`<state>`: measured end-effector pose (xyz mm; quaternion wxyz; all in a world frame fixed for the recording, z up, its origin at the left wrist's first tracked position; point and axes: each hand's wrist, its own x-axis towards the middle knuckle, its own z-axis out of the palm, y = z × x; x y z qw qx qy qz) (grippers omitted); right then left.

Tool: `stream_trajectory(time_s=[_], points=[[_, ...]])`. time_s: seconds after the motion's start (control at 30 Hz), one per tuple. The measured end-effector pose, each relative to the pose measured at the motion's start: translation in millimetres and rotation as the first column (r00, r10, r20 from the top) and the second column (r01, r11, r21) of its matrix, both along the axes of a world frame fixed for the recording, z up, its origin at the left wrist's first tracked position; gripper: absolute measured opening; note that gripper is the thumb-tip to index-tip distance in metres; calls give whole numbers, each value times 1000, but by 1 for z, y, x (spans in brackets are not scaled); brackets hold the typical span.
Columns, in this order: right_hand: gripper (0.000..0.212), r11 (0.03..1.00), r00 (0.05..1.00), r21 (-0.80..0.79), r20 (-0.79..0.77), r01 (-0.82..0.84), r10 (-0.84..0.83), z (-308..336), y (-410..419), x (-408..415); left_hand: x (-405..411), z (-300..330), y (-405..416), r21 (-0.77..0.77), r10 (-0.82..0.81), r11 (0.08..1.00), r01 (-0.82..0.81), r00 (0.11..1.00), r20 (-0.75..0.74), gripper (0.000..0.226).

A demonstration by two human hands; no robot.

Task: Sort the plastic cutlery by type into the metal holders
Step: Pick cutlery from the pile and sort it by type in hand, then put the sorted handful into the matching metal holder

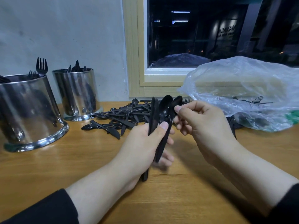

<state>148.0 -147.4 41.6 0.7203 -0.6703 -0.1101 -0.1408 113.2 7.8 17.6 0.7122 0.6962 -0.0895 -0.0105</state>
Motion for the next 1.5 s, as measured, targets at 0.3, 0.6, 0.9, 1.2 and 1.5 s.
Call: stream_trajectory(time_s=[0.3,0.6,0.9,1.2,1.5], points=[[28,924,954,-278,215,264,-208,-5,-8,7,-1,-1,-1,20,-41,999,41,999,-1,26],[14,950,995,-313,99,15,17,-4,-9,0,-2,5,10,-75,-186,980,184,982,-29,34],[27,946,988,-324,148,8,43,16,14,-2,4,13,38,-101,-117,988,115,993,-10,22],[14,858,948,-499,195,-124,251,57,111,23,4,30,130,-107,154,984,-139,977,148,28],[13,936,812,-348,558,45,168,146,211,78,9,44,215,-227,685,728,-647,695,218,35]])
